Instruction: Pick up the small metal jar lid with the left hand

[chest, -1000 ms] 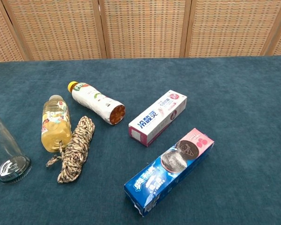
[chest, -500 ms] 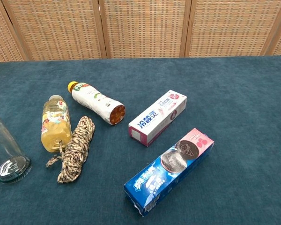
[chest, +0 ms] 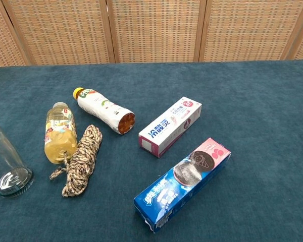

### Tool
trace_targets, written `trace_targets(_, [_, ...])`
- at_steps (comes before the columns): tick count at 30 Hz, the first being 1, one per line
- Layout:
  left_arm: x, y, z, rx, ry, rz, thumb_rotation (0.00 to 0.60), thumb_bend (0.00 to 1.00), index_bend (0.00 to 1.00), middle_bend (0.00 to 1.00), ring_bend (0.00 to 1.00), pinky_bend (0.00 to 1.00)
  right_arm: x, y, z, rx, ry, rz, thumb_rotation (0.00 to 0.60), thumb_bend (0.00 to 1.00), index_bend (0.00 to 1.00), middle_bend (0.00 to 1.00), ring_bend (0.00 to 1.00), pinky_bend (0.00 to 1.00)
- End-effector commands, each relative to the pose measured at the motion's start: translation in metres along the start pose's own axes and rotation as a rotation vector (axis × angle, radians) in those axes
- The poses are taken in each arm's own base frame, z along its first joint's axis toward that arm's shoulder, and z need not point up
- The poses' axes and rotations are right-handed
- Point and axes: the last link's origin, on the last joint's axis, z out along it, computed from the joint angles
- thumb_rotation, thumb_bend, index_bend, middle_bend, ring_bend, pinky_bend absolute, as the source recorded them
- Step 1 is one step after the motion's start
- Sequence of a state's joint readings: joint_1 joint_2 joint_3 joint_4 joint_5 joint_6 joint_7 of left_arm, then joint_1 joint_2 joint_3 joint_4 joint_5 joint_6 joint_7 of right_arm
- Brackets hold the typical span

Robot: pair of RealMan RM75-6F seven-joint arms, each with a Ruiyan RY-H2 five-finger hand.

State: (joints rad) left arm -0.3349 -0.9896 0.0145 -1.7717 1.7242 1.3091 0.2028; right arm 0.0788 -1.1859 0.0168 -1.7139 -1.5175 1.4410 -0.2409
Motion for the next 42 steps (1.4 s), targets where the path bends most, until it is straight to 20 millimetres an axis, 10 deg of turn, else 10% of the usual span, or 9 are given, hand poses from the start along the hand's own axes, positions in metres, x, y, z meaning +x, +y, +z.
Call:
trace_targets(1, [0.001,0.0,-0.001,0.0,0.005,0.002,0.6,0.42,0.61,0.0,0.0,0.0,0.0,0.0,0.0,-0.001,0.001,0.001,0.6,0.0,0.0,0.0,0.0,0.0])
trace_targets(12, [0.005,-0.001,-0.003,0.011,0.018,0.012,0.6,0.41,0.39,0.0,0.0,0.0,0.0,0.0,-0.001,0.0,0.001,0.002,0.6,0.0,0.0,0.0,0.0,0.0])
trace_targets(37, [0.011,-0.003,-0.006,0.028,0.028,-0.011,0.6,0.34,0.35,0.0,0.0,0.0,0.002,0.001,-0.001,-0.001,0.004,0.008,0.6,0.0,0.0,0.0,0.0,0.0])
trace_targets(42, [0.018,-0.005,-0.014,0.039,0.044,-0.078,0.6,0.34,0.13,0.0,0.0,0.0,0.002,0.001,-0.001,-0.002,0.006,0.008,0.6,0.0,0.0,0.0,0.0,0.0])
